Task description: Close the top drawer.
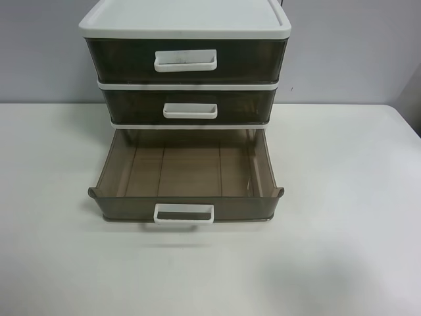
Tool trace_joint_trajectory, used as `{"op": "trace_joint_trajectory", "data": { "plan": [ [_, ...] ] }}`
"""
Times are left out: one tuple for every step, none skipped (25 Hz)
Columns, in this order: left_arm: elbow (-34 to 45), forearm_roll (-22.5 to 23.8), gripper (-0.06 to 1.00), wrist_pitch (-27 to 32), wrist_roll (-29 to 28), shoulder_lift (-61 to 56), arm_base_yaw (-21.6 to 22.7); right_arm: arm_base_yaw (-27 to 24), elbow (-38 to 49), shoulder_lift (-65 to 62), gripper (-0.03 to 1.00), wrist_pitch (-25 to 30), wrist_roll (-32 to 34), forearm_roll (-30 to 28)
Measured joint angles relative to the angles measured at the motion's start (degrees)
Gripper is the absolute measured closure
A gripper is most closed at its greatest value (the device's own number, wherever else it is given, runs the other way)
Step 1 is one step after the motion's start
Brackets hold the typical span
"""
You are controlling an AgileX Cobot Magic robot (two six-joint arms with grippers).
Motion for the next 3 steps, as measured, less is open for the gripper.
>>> {"op": "trace_joint_trajectory", "data": {
  "plan": [
    [0.00, 0.00, -0.05, 0.00, 0.00, 0.00, 0.00, 0.00, 0.00, 0.00, -0.02, 0.00, 0.00, 0.00],
    [0.00, 0.00, -0.05, 0.00, 0.00, 0.00, 0.00, 0.00, 0.00, 0.00, -0.02, 0.00, 0.00, 0.00],
    [0.00, 0.00, -0.05, 0.00, 0.00, 0.00, 0.00, 0.00, 0.00, 0.00, -0.02, 0.00, 0.00, 0.00]
  ]
}}
